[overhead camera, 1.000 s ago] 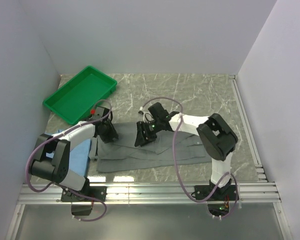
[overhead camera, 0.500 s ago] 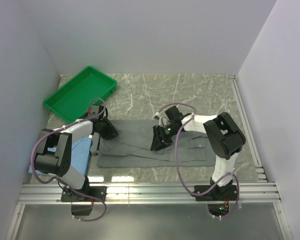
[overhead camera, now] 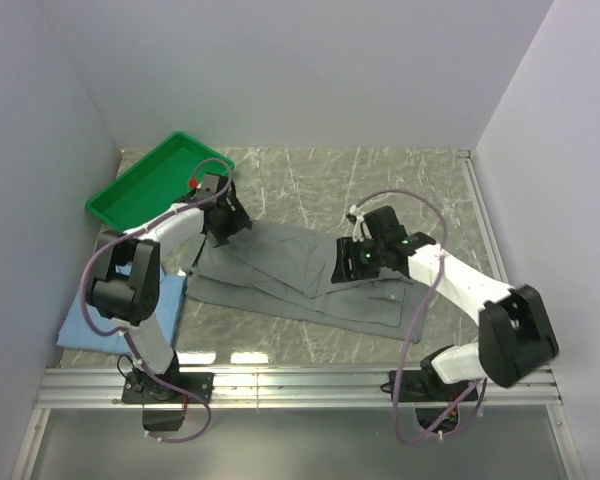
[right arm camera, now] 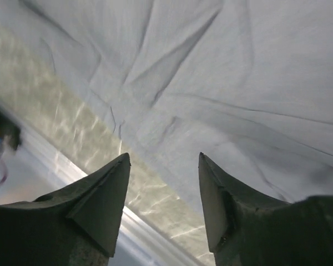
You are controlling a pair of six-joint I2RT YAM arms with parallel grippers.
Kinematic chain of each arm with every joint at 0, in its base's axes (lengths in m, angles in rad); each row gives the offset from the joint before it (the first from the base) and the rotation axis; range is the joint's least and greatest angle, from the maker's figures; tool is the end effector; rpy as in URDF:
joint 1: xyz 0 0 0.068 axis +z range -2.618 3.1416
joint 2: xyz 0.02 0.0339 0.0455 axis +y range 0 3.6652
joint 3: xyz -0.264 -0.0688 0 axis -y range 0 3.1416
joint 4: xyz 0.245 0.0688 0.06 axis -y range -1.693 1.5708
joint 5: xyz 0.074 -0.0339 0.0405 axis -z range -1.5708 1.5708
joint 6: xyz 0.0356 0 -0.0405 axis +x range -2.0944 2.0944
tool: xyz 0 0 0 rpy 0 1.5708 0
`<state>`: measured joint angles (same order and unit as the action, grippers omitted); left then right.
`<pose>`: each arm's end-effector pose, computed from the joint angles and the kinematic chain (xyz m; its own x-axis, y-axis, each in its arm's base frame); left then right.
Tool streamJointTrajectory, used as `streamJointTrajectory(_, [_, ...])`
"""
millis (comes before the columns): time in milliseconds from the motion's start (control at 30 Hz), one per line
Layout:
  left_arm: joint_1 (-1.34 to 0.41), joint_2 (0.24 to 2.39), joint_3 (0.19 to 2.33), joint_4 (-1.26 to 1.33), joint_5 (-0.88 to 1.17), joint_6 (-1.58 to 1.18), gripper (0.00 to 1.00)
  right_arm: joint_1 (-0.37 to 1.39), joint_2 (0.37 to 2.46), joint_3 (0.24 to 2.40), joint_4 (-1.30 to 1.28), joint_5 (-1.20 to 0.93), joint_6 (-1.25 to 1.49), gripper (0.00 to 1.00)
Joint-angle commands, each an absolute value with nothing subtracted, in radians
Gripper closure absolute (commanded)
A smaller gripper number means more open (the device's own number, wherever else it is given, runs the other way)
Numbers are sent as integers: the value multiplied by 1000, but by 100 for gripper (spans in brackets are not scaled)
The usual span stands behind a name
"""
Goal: Fold and stack the long sleeve shirts
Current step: Fold the shirt
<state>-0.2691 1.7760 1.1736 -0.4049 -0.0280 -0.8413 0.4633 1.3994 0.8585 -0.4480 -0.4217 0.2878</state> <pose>0.3552 -0.0969 0.1899 -0.7306 -0.5716 -0.3736 -0.4400 0.8125 -0.3824 0.2390 0.1357 0.2100 -0.8895 -0.1549 -0.4299 -0.3718 0.7922 0.4839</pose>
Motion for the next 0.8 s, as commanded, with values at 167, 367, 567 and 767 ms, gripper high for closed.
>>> streamJointTrajectory(167, [-414, 1436, 1046, -538, -245, -1006, 7, 509, 1333, 890, -572, -2, 339, 36])
streamJointTrajectory(367, [-431, 1385, 902, -520, -224, -1089, 16, 563, 1428, 910, -615, 75, 368, 38])
streamJointTrajectory(567, [-431, 1483, 877, -460, -192, -1091, 20, 629, 1554, 951, -673, 97, 390, 42])
streamJointTrajectory(767, [-431, 1670, 969, -417, -205, -1019, 20, 708, 1655, 946, -716, 49, 403, 43])
